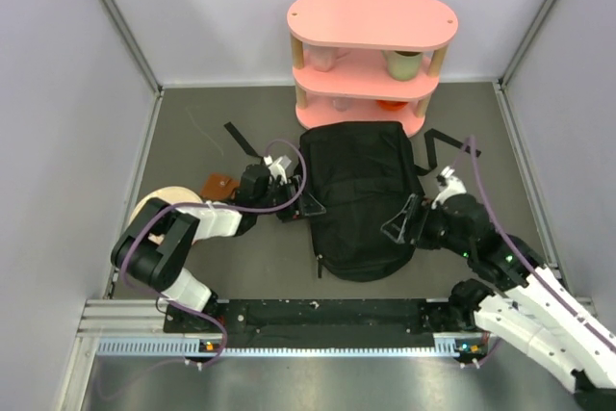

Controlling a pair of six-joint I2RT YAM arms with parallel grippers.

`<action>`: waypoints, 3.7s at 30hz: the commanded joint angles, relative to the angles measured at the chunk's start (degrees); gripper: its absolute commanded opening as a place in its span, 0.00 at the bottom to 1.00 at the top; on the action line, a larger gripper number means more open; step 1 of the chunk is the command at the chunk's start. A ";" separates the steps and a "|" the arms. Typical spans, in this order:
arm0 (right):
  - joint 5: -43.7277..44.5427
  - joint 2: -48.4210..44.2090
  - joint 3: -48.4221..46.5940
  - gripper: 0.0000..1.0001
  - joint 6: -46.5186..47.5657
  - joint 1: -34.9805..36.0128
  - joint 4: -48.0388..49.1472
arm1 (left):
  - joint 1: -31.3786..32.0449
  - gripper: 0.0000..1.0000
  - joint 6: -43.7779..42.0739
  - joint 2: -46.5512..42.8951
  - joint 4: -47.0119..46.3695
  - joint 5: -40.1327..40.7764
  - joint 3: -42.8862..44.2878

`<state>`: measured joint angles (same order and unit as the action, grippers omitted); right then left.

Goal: Pack the student bag
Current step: Zip the student bag at the center of the board.

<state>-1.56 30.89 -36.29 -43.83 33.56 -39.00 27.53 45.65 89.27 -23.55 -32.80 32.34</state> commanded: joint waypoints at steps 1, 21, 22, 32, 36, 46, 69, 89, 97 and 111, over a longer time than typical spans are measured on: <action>9.11 4.60 -0.44 0.75 -6.69 14.93 2.17 | 1.30 0.70 2.25 -0.24 -6.85 -1.04 -2.19; 30.57 35.90 -14.33 0.69 -33.33 44.92 5.52 | 5.25 0.27 8.58 -0.50 -14.25 2.21 -4.13; 30.04 36.60 -14.77 0.68 -32.81 44.92 5.78 | 5.25 0.27 8.49 -1.03 -13.89 2.30 -3.95; 27.14 45.30 -19.08 0.59 -33.94 46.33 6.22 | 5.25 0.26 7.00 -2.35 -10.38 2.30 -1.14; 26.00 48.55 -20.74 0.57 -33.95 46.33 5.87 | 5.25 0.26 6.91 -2.44 -10.02 2.21 -0.96; 23.45 52.60 -20.84 0.50 -36.41 44.84 5.08 | 5.25 0.25 6.65 -2.53 -9.58 1.60 -0.35; 29.33 57.87 -19.78 0.35 -37.38 39.65 4.11 | 5.25 0.24 6.12 -1.91 -9.41 0.01 0.01; 27.23 54.81 -15.23 0.00 -28.78 39.21 6.30 | 5.17 0.10 5.16 -0.51 -7.66 0.36 1.41; 17.83 44.09 -4.49 0.00 -25.43 39.21 16.68 | 2.88 0.00 0.67 0.37 -1.50 0.45 5.89; 14.22 35.20 3.42 0.00 -24.02 39.13 19.84 | -2.13 0.00 -3.46 -1.12 3.69 -1.13 7.56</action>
<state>17.67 67.72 -34.46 -70.41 72.47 -15.11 28.93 45.67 89.60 -15.44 -38.94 36.45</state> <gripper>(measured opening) 0.009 0.023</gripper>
